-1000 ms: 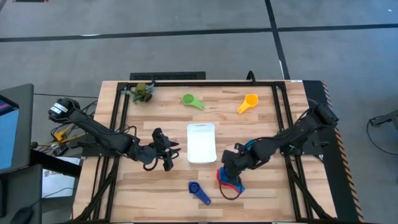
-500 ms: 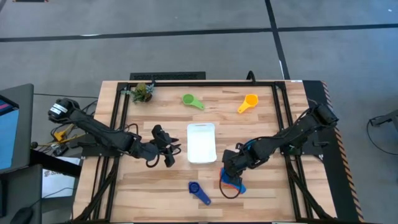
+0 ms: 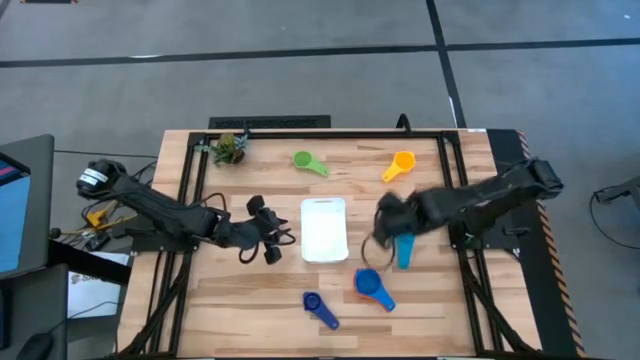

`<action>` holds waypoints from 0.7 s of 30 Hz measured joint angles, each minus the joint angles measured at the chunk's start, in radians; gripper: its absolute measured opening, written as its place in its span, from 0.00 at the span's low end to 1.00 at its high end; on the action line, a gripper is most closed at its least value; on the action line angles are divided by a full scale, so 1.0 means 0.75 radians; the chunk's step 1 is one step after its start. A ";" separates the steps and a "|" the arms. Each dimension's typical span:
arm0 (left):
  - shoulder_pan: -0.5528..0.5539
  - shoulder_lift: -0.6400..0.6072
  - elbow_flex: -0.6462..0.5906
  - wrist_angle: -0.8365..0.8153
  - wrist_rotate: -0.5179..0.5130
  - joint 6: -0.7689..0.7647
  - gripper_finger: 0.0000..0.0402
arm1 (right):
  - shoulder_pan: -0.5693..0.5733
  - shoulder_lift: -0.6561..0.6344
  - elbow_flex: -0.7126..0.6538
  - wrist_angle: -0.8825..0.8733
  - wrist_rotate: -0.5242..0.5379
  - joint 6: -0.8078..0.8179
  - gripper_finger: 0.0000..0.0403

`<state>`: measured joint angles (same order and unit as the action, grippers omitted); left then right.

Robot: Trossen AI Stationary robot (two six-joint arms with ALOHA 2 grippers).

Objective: Nest measuring cups in basket
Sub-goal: Stack the yellow measuring cup on top of the blue measuring cup

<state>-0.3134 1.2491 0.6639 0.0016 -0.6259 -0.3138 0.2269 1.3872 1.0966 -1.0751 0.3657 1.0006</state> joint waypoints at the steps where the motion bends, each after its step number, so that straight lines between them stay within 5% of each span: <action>1: 0.019 0.000 0.000 -0.013 0.010 0.025 0.25 | -0.052 -0.032 -0.005 -0.033 0.023 0.010 0.34; 11: 0.256 0.000 -0.001 -0.056 0.149 0.260 0.25 | -0.716 -0.277 -0.209 0.030 0.035 -0.113 0.31; 21: 0.684 0.000 -0.002 -0.034 0.428 0.424 0.26 | -1.143 -0.190 -0.249 0.188 -0.145 -0.426 0.32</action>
<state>0.1994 1.2491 0.6624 -0.0236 -0.3048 0.0040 -0.6306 1.2443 0.9100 -0.9342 0.2572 0.6810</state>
